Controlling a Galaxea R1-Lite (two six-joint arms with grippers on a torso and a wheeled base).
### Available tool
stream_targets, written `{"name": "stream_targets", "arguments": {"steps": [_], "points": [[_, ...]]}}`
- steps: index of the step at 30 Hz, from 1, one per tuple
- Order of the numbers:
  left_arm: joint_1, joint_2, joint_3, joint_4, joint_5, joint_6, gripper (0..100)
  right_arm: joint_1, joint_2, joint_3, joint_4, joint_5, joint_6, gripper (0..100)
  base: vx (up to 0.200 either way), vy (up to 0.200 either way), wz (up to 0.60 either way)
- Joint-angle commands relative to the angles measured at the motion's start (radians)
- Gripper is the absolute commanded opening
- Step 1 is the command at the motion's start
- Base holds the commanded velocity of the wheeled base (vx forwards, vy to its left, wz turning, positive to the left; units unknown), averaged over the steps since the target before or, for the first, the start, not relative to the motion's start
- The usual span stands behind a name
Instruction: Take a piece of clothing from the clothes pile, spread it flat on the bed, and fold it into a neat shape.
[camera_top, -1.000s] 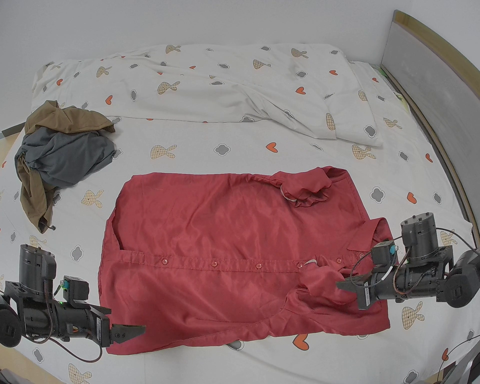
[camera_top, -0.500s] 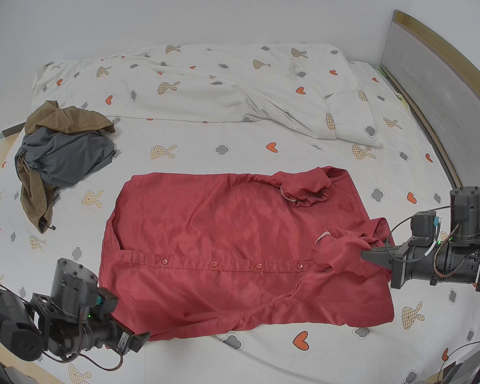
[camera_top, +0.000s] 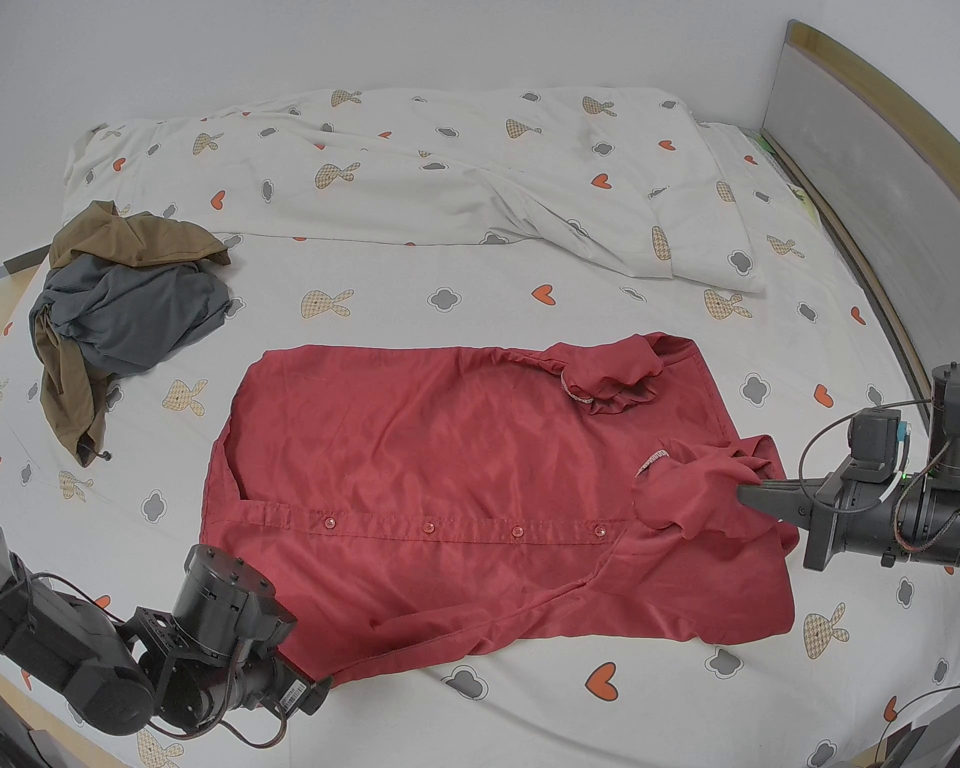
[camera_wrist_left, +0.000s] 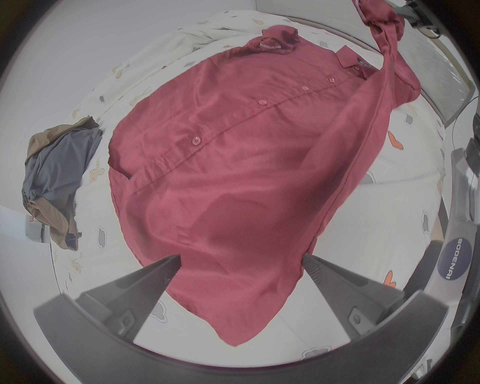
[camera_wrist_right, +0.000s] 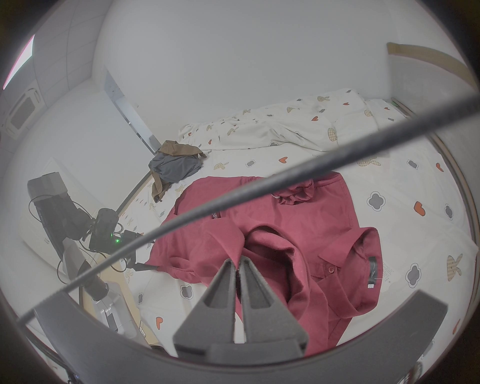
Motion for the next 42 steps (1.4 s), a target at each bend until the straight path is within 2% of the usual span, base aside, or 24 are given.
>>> {"name": "stream_targets", "arguments": {"steps": [1, 13, 18, 22, 26, 30, 33, 34, 38, 42], "points": [[0.0, 0.024, 0.018, -0.001, 0.002, 0.0, 100, -0.002, -0.022, 0.009, -0.001, -0.001, 0.0, 0, 0.0, 0.0, 0.0], [-0.062, -0.115, 0.113, -0.001, -0.002, 0.029, 100, -0.007, -0.01, 0.003, -0.002, 0.0, 0.0, 0, 0.0, 0.0, 0.0], [-0.089, -0.115, 0.133, -0.001, -0.004, 0.028, 100, -0.01, -0.011, 0.004, -0.002, 0.0, 0.001, 0, 0.0, 0.0, 0.0], [-0.092, -0.043, 0.133, -0.004, -0.005, 0.023, 100, -0.007, -0.019, 0.007, -0.002, -0.001, 0.001, 0, 0.0, 0.0, 0.0], [-0.091, 0.092, 0.144, -0.12, -0.002, 0.018, 100, -0.002, -0.022, 0.012, -0.001, -0.001, 0.001, 0, 0.0, 0.0, 0.0], [-0.077, 0.211, 0.182, -0.306, 0.018, 0.018, 100, -0.004, -0.051, 0.03, 0.001, -0.006, 0.001, 0, 0.0, 0.0, 0.0], [-0.066, 0.256, 0.201, -0.367, 0.031, 0.021, 100, -0.004, -0.074, 0.046, 0.002, -0.006, 0.001, 0, 0.0, 0.0, 0.0], [-0.066, 0.256, 0.201, -0.367, 0.031, 0.021, 0, -0.004, -0.074, 0.046, 0.002, -0.006, 0.001, 0, 0.0, 0.0, 0.0], [-0.051, 0.283, 0.244, -0.416, 0.033, 0.023, 0, -0.002, -0.096, 0.092, 0.002, -0.009, 0.001, 0, 0.0, 0.0, 0.0], [-0.034, 0.237, 0.323, -0.453, 0.033, 0.023, 0, -0.004, -0.119, 0.126, 0.002, -0.011, 0.001, 0, 0.0, 0.0, 0.0]]}}
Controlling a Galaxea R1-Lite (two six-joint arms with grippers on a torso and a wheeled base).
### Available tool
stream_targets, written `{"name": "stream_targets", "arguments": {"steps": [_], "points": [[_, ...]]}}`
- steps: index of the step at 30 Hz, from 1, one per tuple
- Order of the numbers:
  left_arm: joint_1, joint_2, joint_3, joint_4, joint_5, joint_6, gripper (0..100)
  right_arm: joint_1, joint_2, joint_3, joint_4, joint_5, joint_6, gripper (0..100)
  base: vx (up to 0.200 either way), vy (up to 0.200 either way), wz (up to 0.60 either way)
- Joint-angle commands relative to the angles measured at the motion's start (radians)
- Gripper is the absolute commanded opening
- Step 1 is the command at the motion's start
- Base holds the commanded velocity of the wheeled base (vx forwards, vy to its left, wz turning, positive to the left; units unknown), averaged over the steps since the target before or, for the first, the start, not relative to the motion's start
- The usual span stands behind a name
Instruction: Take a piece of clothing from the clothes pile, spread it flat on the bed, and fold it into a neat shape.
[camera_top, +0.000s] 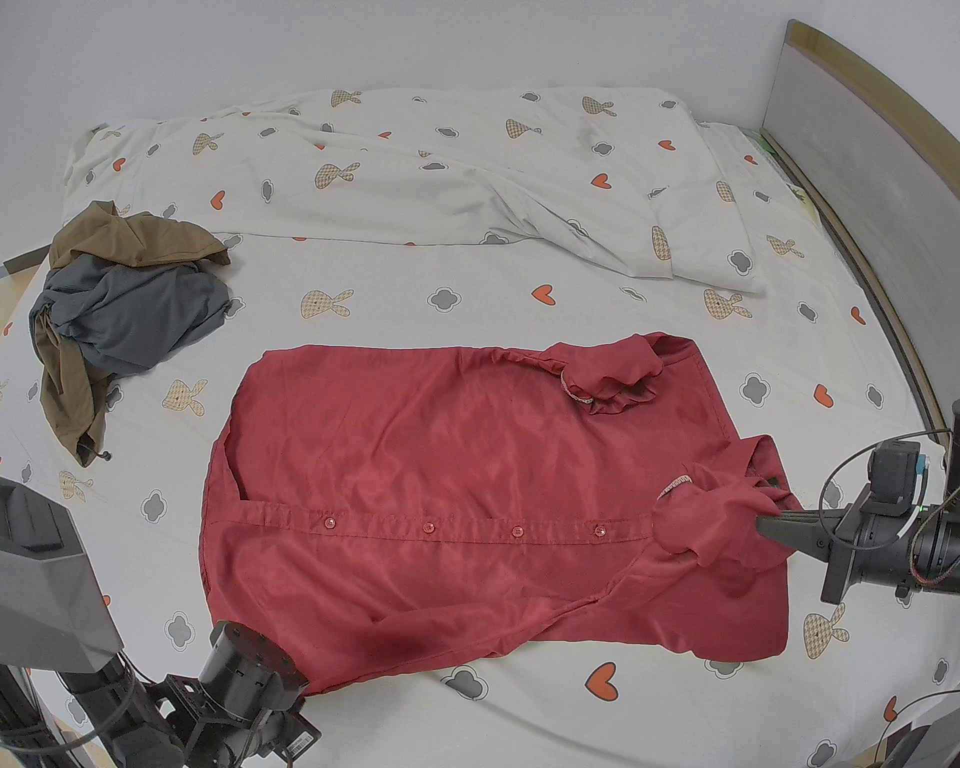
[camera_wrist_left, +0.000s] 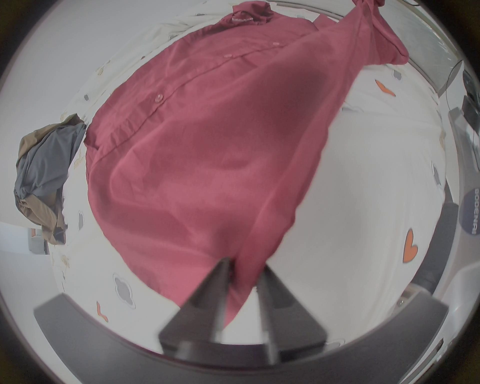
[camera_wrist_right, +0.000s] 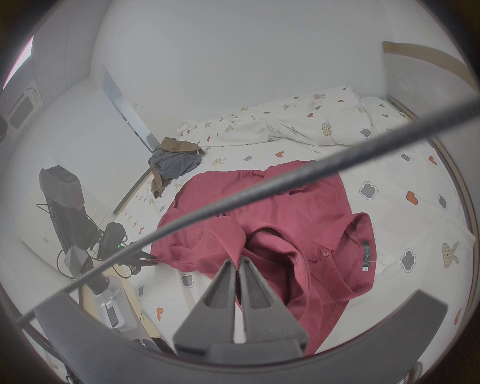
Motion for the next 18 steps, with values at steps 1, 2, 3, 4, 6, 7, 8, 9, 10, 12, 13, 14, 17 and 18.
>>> {"name": "stream_targets", "arguments": {"steps": [1, 2, 3, 4, 6, 7, 8, 9, 10, 12, 13, 14, 17, 18], "points": [[0.02, -0.016, 0.086, -0.032, 0.001, -0.001, 0, 0.001, -0.04, 0.039, -0.001, -0.001, 0.0, 0, 0.0, 0.0, 0.0], [0.02, -0.033, 0.086, -0.021, 0.001, -0.004, 0, 0.003, -0.048, 0.045, 0.001, -0.001, 0.0, 0, 0.0, 0.0, 0.0], [0.02, -0.036, 0.086, -0.02, 0.001, -0.006, 0, 0.003, -0.048, 0.047, 0.001, -0.001, 0.0, 0, 0.0, 0.0, 0.0], [0.026, -0.075, 0.086, 0.0, 0.001, -0.009, 0, 0.003, -0.065, 0.062, 0.001, 0.001, 0.0, 0, 0.0, 0.0, 0.0], [0.041, -0.113, 0.086, 0.006, 0.001, -0.004, 0, 0.007, -0.092, 0.084, 0.001, 0.001, 0.0, 0, 0.0, 0.0, 0.0], [0.046, -0.128, 0.086, 0.003, 0.001, -0.001, 0, 0.012, -0.104, 0.093, 0.001, 0.001, 0.0, 0, 0.0, 0.0, 0.0], [0.047, -0.141, 0.086, 0.002, 0.001, 0.001, 0, 0.015, -0.112, 0.098, 0.003, 0.001, 0.0, 0, 0.0, 0.0, 0.0], [0.049, -0.159, 0.086, 0.002, 0.001, 0.004, 0, 0.018, -0.121, 0.104, 0.003, -0.001, 0.0, 0, 0.0, 0.0, 0.0], [0.05, -0.167, 0.086, 0.002, 0.001, 0.004, 0, 0.018, -0.124, 0.107, 0.003, -0.001, 0.0, 0, 0.0, 0.0, 0.0], [0.052, -0.193, 0.084, 0.002, 0.001, 0.004, 0, 0.018, -0.137, 0.113, 0.003, -0.002, 0.0, 0, 0.0, 0.0, 0.0], [0.06, -0.213, 0.081, 0.002, 0.002, 0.013, 0, 0.018, -0.138, 0.115, 0.003, -0.002, 0.0, 0, 0.0, 0.0, 0.0], [0.067, -0.223, 0.077, 0.003, 0.002, 0.021, 0, 0.019, -0.14, 0.118, 0.003, -0.002, 0.0, 0, 0.0, 0.0, 0.0], [0.113, -0.254, 0.045, 0.005, 0.007, 0.06, 0, 0.033, -0.131, 0.119, 0.003, -0.002, 0.0, 0, 0.0, 0.0, 0.0], [0.113, -0.254, 0.045, 0.005, 0.007, 0.06, 0, 0.033, -0.131, 0.119, 0.003, -0.002, 0.0, 0, 0.0, 0.0, 0.0]]}}
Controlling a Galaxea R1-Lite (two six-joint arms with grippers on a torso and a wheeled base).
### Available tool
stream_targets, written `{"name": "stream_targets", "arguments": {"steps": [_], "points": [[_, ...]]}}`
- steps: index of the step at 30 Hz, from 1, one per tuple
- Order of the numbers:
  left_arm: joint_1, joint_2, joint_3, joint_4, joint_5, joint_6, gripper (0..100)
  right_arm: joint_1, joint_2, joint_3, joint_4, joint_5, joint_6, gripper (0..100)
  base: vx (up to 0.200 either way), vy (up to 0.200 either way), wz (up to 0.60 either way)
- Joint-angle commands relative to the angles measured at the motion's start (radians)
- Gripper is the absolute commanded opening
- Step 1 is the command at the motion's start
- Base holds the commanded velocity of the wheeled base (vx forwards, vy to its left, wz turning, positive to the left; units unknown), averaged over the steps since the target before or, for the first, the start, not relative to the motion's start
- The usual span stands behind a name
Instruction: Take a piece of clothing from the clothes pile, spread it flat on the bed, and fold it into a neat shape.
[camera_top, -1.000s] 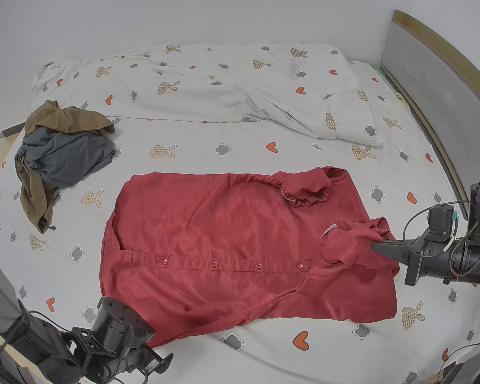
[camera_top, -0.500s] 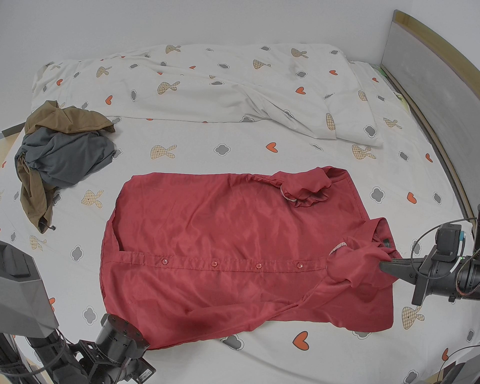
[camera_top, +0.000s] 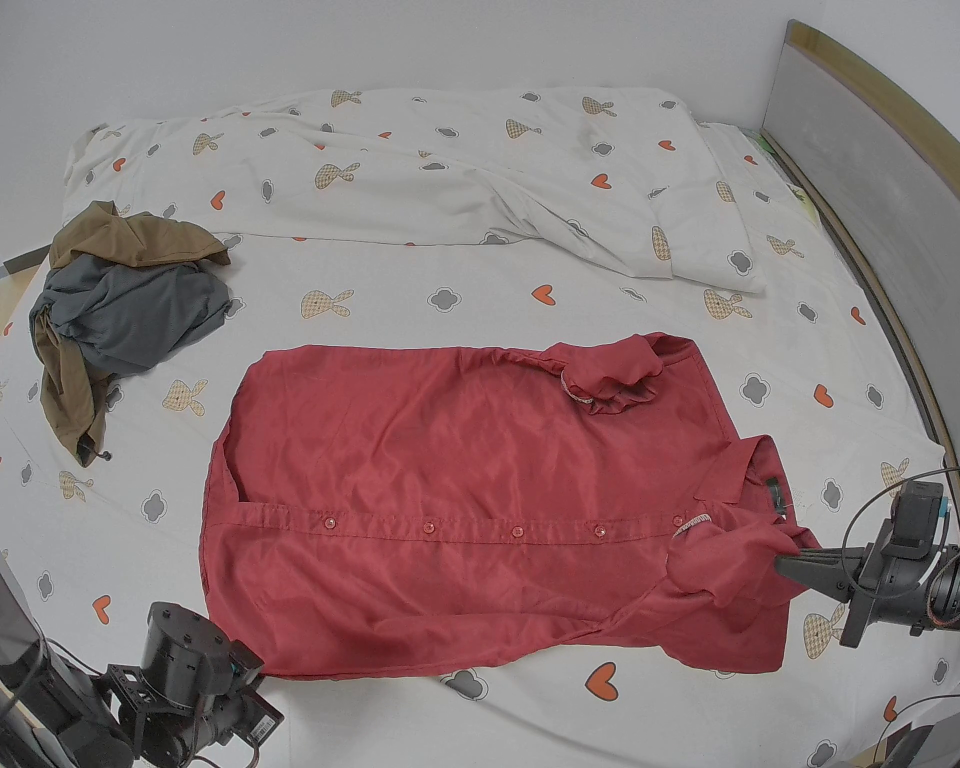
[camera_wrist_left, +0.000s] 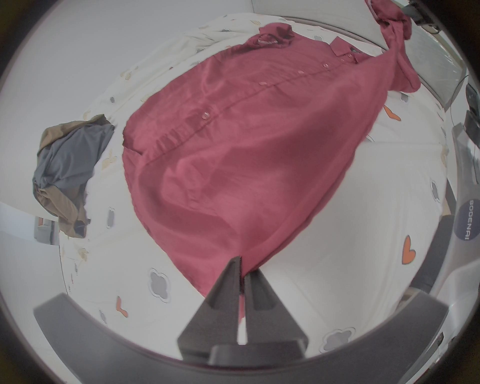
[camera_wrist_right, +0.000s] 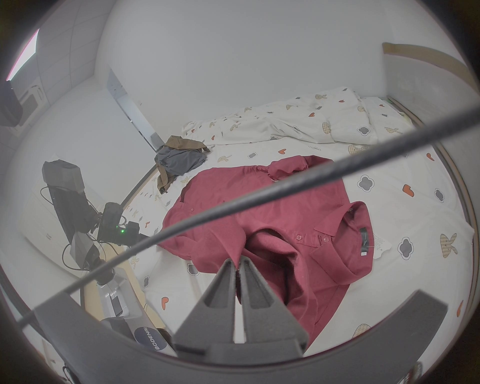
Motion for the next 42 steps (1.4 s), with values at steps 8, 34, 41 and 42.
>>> {"name": "stream_targets", "arguments": {"steps": [8, 34, 41, 42], "points": [[0.166, -0.071, -0.167, 0.012, 0.032, 0.168, 0, 0.091, 0.201, -0.101, -0.005, -0.157, -0.002, 0, 0.0, 0.0, 0.0], [0.197, 0.012, -0.501, 0.282, 0.032, 0.231, 0, 0.091, 0.227, -0.394, 0.246, -0.245, -0.008, 0, 0.0, 0.0, 0.0], [0.202, 0.035, -0.516, 0.282, 0.029, 0.231, 0, 0.049, 0.271, -0.436, 0.245, -0.245, -0.006, 0, 0.0, 0.0, 0.0], [0.202, 0.043, -0.522, 0.28, 0.029, 0.231, 0, 0.042, 0.282, -0.437, 0.242, -0.245, -0.008, 0, 0.0, 0.0, 0.0]]}}
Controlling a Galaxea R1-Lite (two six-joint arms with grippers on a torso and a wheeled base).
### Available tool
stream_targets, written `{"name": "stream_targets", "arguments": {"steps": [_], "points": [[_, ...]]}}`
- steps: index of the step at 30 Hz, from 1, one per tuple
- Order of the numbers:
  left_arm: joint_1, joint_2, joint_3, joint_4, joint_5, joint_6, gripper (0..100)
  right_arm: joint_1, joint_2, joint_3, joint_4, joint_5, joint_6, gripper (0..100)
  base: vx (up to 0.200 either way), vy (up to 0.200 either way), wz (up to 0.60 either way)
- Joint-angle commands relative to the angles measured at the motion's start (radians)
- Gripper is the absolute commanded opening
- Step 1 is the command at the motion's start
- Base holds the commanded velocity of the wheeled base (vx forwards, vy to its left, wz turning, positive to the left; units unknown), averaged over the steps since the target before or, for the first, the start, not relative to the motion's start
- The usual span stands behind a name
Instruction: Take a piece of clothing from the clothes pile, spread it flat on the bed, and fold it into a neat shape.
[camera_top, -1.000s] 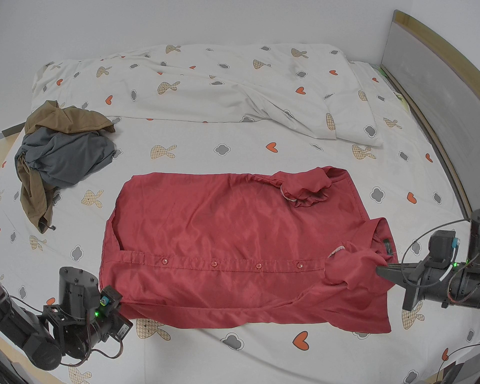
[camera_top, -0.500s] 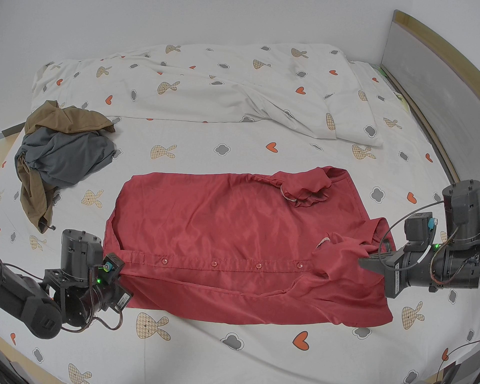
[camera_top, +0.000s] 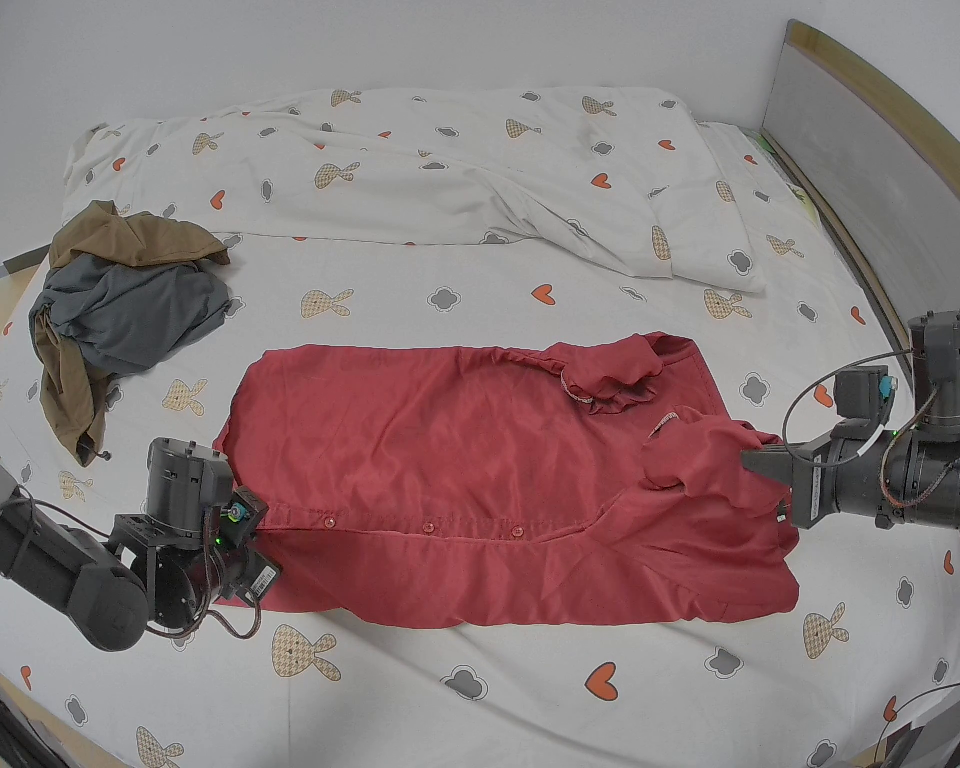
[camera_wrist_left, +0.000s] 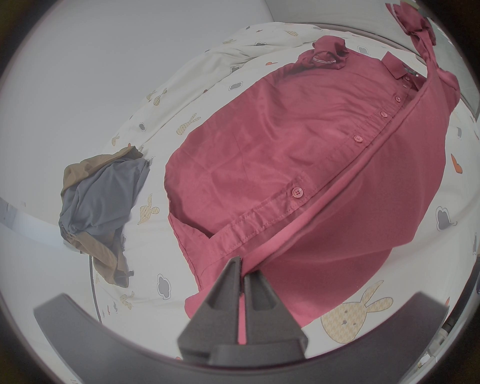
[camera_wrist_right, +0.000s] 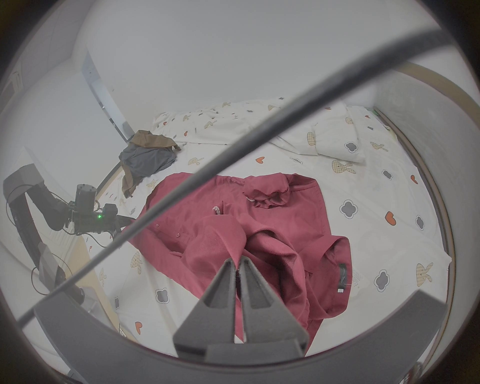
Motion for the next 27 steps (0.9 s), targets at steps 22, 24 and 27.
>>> {"name": "stream_targets", "arguments": {"steps": [22, 24, 27], "points": [[0.077, 0.135, -0.126, -0.005, -0.002, 0.003, 0, -0.046, 0.2, -0.074, -0.008, 0.0, -0.017, 0, 0.0, 0.0, 0.0], [0.077, 0.148, -0.136, -0.008, -0.004, 0.003, 0, -0.048, 0.205, -0.08, -0.008, 0.0, -0.016, 0, 0.0, 0.0, 0.0], [0.077, 0.167, -0.152, -0.009, -0.004, 0.002, 0, -0.049, 0.226, -0.085, -0.01, -0.001, -0.016, 0, 0.0, 0.0, 0.0]]}}
